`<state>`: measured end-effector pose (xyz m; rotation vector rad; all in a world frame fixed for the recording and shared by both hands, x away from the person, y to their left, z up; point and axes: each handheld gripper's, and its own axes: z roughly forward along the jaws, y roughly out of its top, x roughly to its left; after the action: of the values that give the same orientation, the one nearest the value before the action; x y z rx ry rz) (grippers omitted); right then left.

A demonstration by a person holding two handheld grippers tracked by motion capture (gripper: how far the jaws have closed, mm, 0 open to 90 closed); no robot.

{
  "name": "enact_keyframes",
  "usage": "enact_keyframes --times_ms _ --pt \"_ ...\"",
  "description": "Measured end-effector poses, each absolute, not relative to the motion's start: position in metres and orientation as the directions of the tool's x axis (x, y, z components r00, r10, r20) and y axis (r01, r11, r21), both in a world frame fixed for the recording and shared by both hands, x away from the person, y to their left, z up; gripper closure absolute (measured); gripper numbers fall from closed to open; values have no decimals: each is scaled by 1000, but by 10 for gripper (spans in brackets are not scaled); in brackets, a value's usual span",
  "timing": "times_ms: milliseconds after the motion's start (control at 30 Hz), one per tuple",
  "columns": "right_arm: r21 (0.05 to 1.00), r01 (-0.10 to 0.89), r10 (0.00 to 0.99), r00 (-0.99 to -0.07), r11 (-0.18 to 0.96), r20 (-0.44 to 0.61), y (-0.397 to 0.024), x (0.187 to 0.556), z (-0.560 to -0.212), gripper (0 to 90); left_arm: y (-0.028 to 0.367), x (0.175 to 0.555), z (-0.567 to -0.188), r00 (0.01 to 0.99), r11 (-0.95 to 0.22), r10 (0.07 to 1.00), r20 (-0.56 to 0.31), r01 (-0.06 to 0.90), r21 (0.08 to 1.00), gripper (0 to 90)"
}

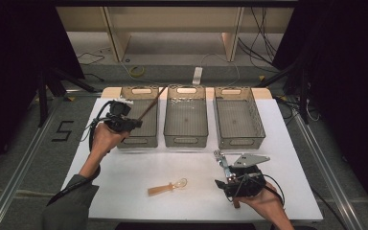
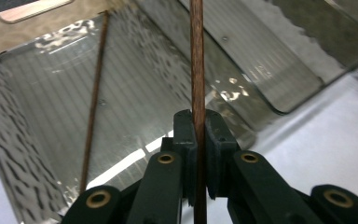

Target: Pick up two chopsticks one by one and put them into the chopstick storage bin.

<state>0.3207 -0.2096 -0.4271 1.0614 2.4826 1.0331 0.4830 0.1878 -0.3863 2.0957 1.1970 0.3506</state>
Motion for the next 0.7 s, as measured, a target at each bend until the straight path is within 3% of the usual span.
enact_keyframes --times_ms 700 --pt "700 535 706 -706 474 61 -208 320 -427 262 203 523 -400 442 -282 892 -95 708 648 840"
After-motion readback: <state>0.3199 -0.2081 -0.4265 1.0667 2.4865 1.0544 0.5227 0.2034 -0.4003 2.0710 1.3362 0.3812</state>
